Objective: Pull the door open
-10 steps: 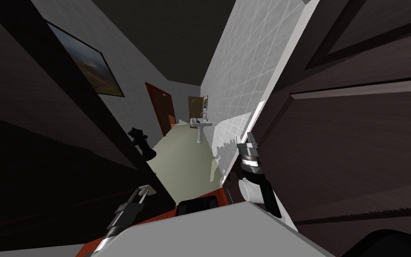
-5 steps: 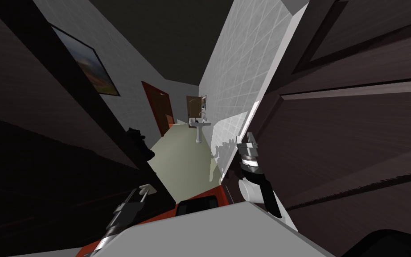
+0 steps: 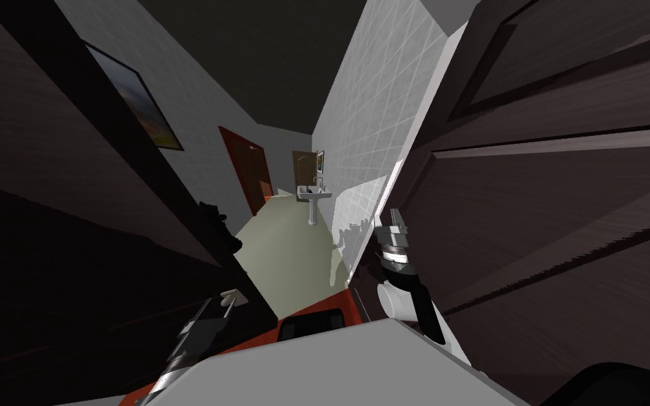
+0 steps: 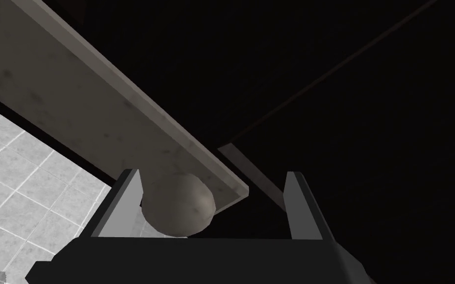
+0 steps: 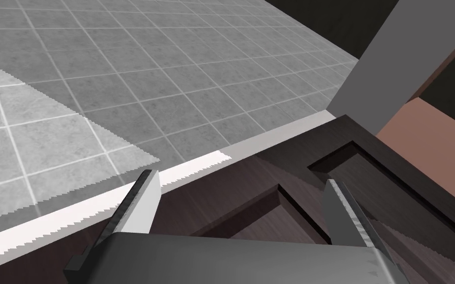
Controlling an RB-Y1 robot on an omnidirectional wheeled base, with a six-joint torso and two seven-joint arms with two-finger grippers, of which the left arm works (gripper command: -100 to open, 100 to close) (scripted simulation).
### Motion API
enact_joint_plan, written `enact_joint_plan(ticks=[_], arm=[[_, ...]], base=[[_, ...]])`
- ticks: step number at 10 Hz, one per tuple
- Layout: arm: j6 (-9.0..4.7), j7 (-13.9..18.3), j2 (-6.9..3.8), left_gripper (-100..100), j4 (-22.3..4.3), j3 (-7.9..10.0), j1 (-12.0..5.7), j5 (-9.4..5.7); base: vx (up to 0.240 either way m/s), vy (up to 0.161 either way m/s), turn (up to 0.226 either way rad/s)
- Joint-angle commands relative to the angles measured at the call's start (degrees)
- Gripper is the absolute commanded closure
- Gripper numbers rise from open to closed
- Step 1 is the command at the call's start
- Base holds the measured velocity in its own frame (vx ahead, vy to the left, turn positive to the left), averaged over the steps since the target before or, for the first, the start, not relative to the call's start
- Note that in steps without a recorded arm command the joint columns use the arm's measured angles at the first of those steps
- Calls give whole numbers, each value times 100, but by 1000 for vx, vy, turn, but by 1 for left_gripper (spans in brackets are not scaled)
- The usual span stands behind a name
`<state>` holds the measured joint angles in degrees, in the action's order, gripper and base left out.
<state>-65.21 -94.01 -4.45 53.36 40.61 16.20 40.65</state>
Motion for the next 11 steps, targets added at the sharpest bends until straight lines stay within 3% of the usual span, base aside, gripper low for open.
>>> enact_joint_plan(ticks=[1, 4, 5, 10, 11], arm=[[33, 286, -40, 100, 92, -31, -33, -147], [127, 737, -63, 100, 102, -140, -33, -349], [127, 772, -63, 100, 102, -140, -33, -349], [326, 1621, -103, 100, 124, -370, -34, -777], [326, 1727, -103, 100, 124, -370, -34, -777]], base=[[-49, 18, -63], [-55, 20, -75], [-37, 9, -36], [-65, 12, -84], [-51, 15, -52]])
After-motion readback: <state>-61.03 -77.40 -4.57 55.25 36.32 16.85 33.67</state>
